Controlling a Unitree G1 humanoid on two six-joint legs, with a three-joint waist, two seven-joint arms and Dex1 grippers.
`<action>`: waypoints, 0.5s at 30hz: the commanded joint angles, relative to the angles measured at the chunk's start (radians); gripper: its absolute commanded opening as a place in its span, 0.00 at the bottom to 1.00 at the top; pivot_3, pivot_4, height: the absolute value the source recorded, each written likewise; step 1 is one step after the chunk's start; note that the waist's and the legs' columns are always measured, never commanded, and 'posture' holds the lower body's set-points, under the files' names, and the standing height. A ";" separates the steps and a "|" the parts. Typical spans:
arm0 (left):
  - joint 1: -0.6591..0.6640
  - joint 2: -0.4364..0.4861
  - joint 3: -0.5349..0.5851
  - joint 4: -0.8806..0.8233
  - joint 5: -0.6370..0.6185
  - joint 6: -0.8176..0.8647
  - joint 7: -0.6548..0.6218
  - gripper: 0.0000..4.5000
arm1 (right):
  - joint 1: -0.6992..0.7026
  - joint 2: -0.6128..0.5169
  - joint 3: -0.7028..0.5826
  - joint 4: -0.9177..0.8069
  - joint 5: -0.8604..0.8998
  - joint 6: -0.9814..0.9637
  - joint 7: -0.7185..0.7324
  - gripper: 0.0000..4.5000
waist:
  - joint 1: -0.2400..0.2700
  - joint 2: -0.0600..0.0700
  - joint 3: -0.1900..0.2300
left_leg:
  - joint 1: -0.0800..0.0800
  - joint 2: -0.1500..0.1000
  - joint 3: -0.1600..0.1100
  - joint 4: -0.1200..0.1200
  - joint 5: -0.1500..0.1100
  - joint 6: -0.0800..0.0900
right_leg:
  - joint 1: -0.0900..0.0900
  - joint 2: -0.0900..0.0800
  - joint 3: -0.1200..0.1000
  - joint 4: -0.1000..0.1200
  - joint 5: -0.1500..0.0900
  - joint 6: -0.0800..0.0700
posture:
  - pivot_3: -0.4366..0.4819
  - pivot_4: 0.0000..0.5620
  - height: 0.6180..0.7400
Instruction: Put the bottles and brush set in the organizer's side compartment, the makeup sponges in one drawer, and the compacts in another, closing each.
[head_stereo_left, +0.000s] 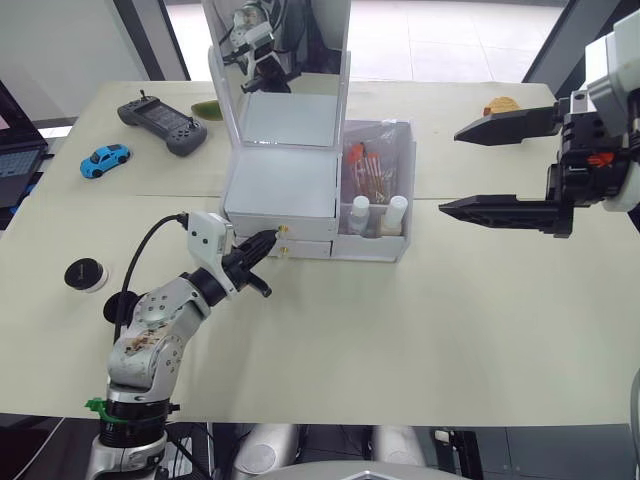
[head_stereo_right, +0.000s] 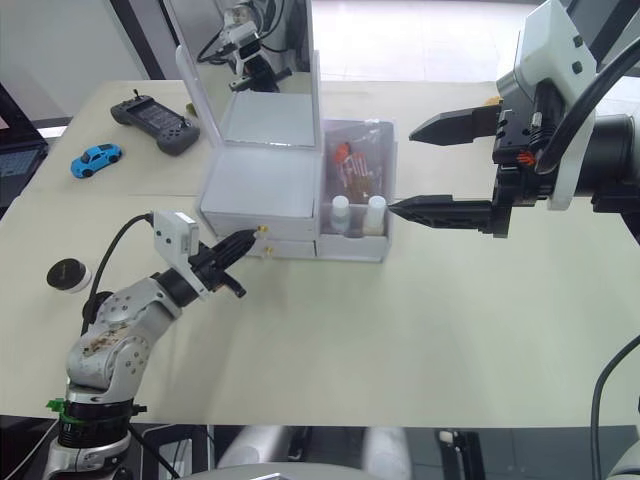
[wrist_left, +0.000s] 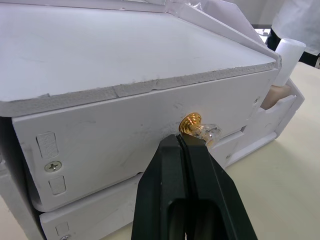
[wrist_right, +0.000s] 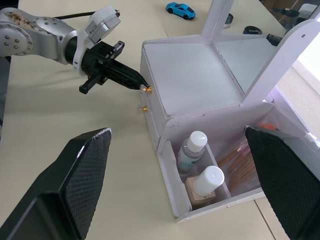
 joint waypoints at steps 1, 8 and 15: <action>0.001 0.076 0.097 -0.015 -0.103 0.035 -0.093 0.01 | 0.050 -0.016 -0.066 0.020 0.012 0.001 0.005 1.00 | -0.003 0.000 0.000 | 0.000 0.000 0.000 0.000 0.000 0.000 | 0.000 0.000 0.000 0.000 0.000 0.000 | 0.48 0.27 1.00; -0.068 0.321 0.246 0.279 -0.066 -0.058 -0.267 0.21 | 0.400 0.059 -0.320 0.057 0.037 0.066 -0.060 1.00 | -0.003 -0.001 0.000 | 0.000 0.001 0.000 0.000 0.000 0.000 | 0.000 0.005 0.000 0.000 0.000 0.000 | 0.48 0.27 1.00; -0.277 0.509 0.253 0.809 0.094 -0.309 -0.384 0.69 | 0.776 0.198 -0.574 0.159 -0.118 -0.158 -0.046 1.00 | -0.006 -0.001 0.000 | 0.001 0.000 0.001 -0.001 0.000 0.000 | 0.000 0.006 0.000 0.000 0.000 0.000 | 0.48 0.27 1.00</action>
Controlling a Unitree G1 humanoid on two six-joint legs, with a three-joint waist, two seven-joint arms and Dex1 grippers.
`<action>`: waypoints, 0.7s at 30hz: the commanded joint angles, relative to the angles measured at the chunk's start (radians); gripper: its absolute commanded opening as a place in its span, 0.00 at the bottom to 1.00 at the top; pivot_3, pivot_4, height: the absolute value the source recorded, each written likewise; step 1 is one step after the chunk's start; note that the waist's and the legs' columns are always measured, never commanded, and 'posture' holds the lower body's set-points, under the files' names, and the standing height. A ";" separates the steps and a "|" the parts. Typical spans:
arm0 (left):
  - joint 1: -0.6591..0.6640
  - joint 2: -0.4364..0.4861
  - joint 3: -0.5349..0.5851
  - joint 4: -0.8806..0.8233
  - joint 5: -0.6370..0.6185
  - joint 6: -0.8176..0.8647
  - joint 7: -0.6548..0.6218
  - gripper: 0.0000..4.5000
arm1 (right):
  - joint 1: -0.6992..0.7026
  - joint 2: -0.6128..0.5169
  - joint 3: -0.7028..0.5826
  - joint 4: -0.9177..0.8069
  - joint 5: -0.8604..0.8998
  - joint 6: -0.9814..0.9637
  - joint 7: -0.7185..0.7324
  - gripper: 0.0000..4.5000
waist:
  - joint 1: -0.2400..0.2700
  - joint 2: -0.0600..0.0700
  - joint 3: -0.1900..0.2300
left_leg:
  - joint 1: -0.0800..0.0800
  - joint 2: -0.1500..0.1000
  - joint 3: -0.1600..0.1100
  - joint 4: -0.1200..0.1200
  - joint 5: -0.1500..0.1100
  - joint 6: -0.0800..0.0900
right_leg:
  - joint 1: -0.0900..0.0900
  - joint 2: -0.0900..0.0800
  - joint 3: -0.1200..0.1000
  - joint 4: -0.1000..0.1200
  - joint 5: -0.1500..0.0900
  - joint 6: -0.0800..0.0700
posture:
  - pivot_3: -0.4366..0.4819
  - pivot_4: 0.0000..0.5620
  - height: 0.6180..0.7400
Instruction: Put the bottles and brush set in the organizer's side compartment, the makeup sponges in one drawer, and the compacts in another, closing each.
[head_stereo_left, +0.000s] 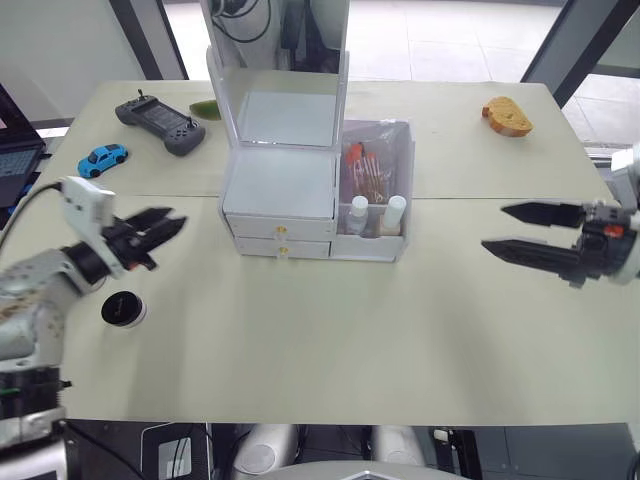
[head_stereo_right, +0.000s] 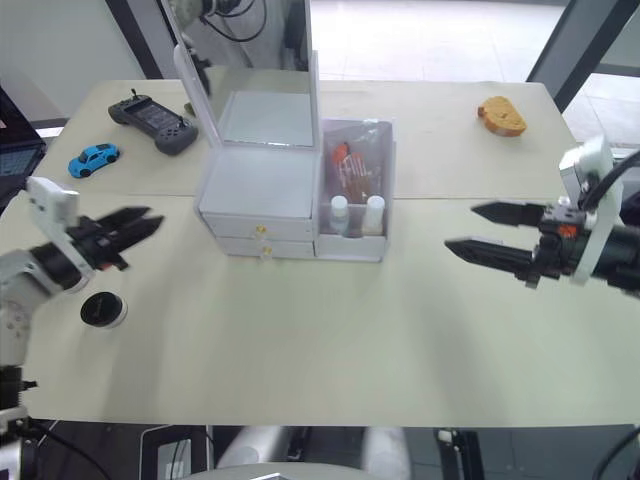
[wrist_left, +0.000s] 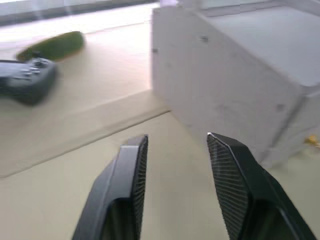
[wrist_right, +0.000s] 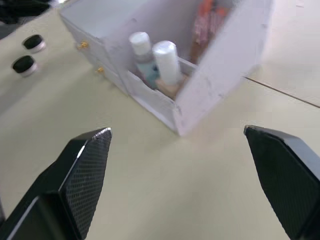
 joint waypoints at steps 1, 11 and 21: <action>-0.094 0.075 0.002 0.252 0.089 -0.157 -0.060 0.76 | 0.104 0.050 -0.125 0.092 -0.099 -0.175 0.001 1.00 | -0.006 0.000 0.000 | 0.001 0.000 0.000 0.000 0.000 0.000 | 0.000 0.000 0.000 0.000 0.000 0.000 | 0.48 0.27 1.00; -0.218 0.166 0.001 0.590 0.178 -0.320 -0.126 1.00 | 0.160 0.131 -0.171 0.276 -0.212 -0.455 -0.052 1.00 | -0.044 0.000 0.000 | 0.002 0.000 0.001 -0.005 0.000 0.000 | -0.003 0.000 0.002 0.002 0.000 0.000 | 0.48 0.27 1.00; -0.156 0.089 0.024 0.332 0.079 -0.197 -0.168 1.00 | 0.106 0.056 -0.021 0.005 -0.106 -0.329 -0.037 1.00 | -0.054 0.000 0.000 | -0.001 0.001 0.002 -0.004 0.000 0.000 | -0.007 0.000 0.002 0.008 0.000 0.000 | 0.48 0.27 1.00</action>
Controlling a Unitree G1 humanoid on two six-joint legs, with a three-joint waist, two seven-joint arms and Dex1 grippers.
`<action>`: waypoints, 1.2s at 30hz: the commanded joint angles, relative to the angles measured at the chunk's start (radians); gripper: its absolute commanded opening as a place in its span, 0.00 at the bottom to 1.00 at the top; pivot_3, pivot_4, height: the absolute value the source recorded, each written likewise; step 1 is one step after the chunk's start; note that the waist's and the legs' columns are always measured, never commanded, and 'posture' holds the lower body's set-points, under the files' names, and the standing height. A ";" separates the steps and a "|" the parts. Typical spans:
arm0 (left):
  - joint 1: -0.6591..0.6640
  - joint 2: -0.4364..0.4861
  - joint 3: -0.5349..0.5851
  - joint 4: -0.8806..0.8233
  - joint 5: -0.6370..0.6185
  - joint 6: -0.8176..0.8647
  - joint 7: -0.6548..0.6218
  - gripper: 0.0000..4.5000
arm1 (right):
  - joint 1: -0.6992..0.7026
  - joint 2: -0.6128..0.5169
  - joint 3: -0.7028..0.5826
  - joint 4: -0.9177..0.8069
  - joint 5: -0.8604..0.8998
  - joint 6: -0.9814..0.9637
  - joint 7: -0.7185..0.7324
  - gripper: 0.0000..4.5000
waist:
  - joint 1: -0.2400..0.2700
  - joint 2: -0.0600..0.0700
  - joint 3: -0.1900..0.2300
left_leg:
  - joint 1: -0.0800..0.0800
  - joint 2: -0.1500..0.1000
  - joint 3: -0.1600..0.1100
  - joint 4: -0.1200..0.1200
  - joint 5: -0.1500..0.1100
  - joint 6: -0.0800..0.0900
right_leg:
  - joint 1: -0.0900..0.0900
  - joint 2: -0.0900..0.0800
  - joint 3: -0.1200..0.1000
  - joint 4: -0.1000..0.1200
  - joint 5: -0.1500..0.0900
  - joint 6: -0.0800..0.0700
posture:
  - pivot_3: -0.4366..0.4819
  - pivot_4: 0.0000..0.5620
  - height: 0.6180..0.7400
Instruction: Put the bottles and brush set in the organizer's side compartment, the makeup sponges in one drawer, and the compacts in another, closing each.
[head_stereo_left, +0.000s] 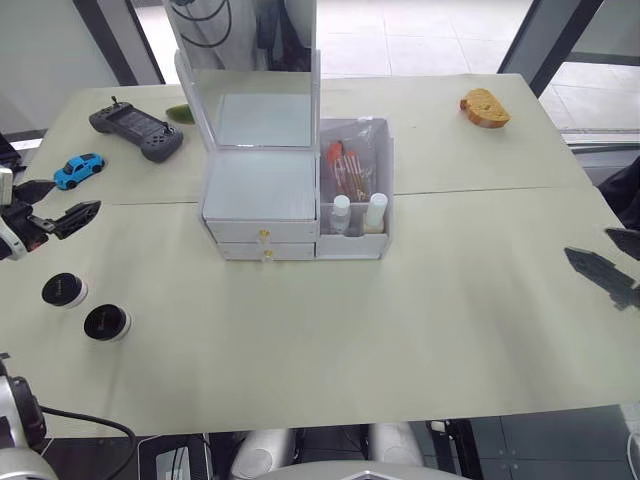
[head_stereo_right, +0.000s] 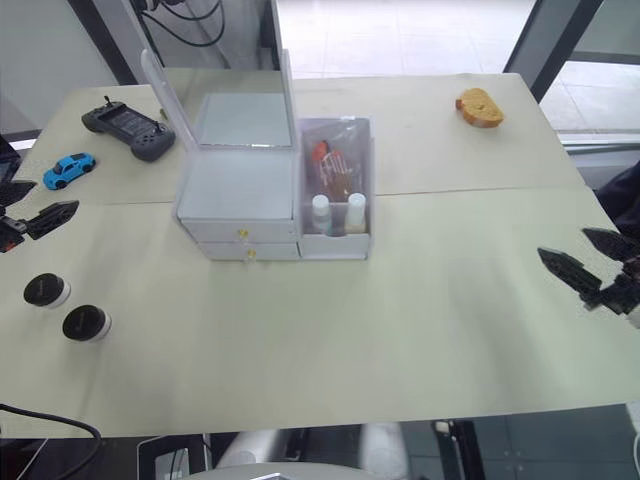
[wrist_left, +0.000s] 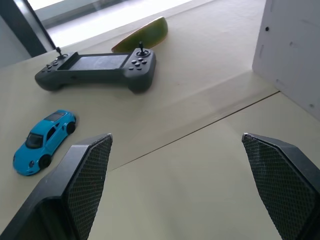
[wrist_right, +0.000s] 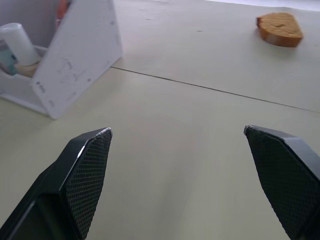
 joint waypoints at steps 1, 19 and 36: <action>0.067 -0.042 0.034 -0.228 -0.085 0.115 0.014 1.00 | -0.040 -0.046 0.054 -0.168 0.068 0.063 -0.017 1.00 | -0.001 0.000 0.000 | 0.000 0.000 0.000 0.000 0.000 0.000 | 0.000 0.000 0.000 0.000 0.000 0.000 | 0.48 0.27 1.00; 0.566 -0.443 0.004 -1.268 -0.214 0.545 0.567 1.00 | -0.384 0.022 0.349 -0.536 0.292 0.238 -0.378 1.00 | 0.016 -0.002 -0.001 | 0.000 0.000 0.000 0.002 0.000 0.000 | 0.002 0.000 0.001 -0.005 0.000 0.000 | 0.48 0.27 1.00; 0.679 -0.666 -0.314 -1.438 -0.008 0.539 0.856 1.00 | -0.269 0.137 0.437 -0.616 0.180 0.220 -0.553 1.00 | 0.035 -0.003 -0.001 | 0.002 -0.001 0.001 0.005 0.000 0.000 | 0.006 0.002 0.002 -0.005 0.000 0.000 | 0.48 0.27 1.00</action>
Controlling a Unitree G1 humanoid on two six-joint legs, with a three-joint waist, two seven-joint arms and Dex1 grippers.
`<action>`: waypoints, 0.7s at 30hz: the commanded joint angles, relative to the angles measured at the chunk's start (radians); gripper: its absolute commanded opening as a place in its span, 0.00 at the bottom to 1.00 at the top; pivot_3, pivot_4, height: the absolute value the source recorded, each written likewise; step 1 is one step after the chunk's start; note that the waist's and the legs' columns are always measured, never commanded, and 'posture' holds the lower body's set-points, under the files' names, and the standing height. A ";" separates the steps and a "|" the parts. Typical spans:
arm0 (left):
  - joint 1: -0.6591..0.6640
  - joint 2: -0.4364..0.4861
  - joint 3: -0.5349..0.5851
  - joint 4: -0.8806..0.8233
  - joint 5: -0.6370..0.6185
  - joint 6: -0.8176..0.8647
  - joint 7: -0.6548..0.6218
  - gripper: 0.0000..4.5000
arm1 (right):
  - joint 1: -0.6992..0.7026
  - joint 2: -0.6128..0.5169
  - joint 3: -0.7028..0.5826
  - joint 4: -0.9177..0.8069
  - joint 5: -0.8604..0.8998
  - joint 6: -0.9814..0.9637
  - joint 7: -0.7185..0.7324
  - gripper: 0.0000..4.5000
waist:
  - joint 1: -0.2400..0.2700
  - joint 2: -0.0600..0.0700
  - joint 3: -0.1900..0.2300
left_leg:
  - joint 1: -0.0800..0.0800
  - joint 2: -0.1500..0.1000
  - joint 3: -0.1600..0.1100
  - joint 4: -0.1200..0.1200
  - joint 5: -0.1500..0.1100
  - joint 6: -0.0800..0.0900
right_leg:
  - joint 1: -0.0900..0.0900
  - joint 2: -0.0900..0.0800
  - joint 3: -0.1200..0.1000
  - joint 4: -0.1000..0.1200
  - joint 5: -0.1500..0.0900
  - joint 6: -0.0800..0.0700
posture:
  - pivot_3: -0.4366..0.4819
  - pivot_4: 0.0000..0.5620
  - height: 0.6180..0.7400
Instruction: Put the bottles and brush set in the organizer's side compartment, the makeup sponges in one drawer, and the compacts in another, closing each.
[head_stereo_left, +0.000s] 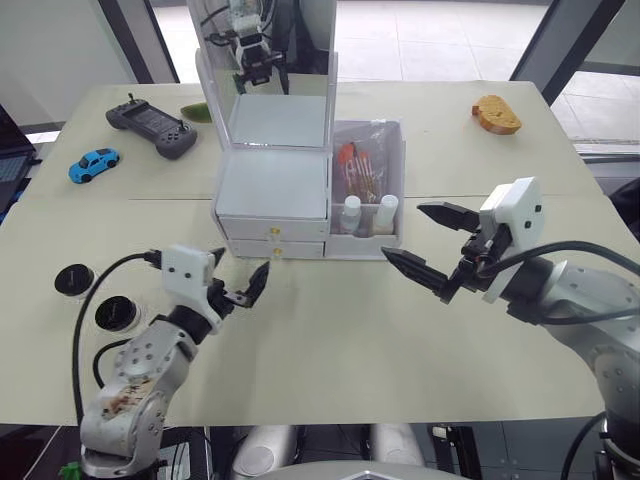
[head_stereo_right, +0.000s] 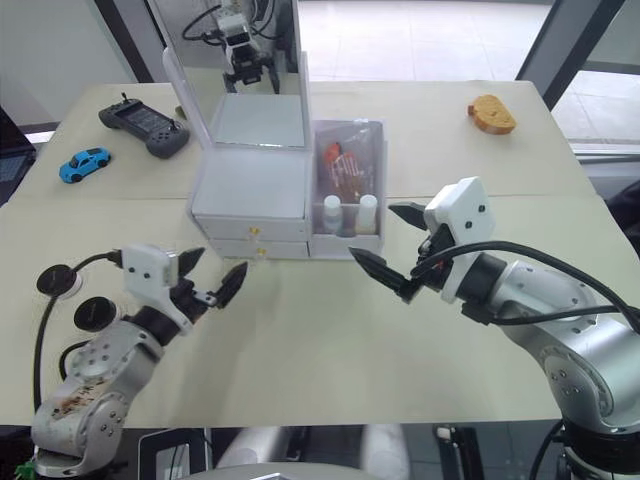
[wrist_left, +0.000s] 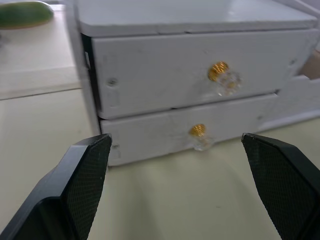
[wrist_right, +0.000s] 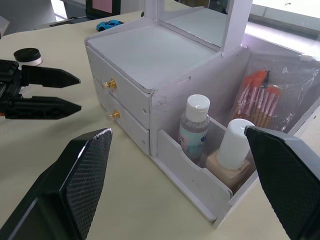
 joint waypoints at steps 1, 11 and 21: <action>0.008 -0.036 -0.049 0.013 0.045 -0.039 0.030 1.00 | -0.021 -0.018 -0.040 -0.028 0.013 -0.004 -0.011 1.00 | 0.000 0.000 0.000 | 0.000 0.000 0.000 0.000 0.000 0.000 | 0.000 0.000 0.000 0.000 0.000 0.000 | 0.48 0.27 1.00; 0.083 -0.174 -0.210 0.132 0.203 -0.228 0.099 1.00 | -0.073 -0.076 -0.091 -0.025 0.168 0.082 -0.037 1.00 | 0.011 0.000 0.000 | 0.000 0.000 0.000 0.000 0.000 0.000 | 0.001 0.001 0.001 -0.002 0.000 0.000 | 0.48 0.27 1.00; 0.007 -0.264 -0.244 0.202 0.297 -0.332 0.151 1.00 | -0.043 -0.154 -0.110 -0.029 0.438 0.124 -0.033 1.00 | 0.020 0.000 0.000 | 0.000 0.000 0.000 0.000 -0.001 0.001 | 0.003 0.001 0.001 -0.004 0.002 0.002 | 0.48 0.27 1.00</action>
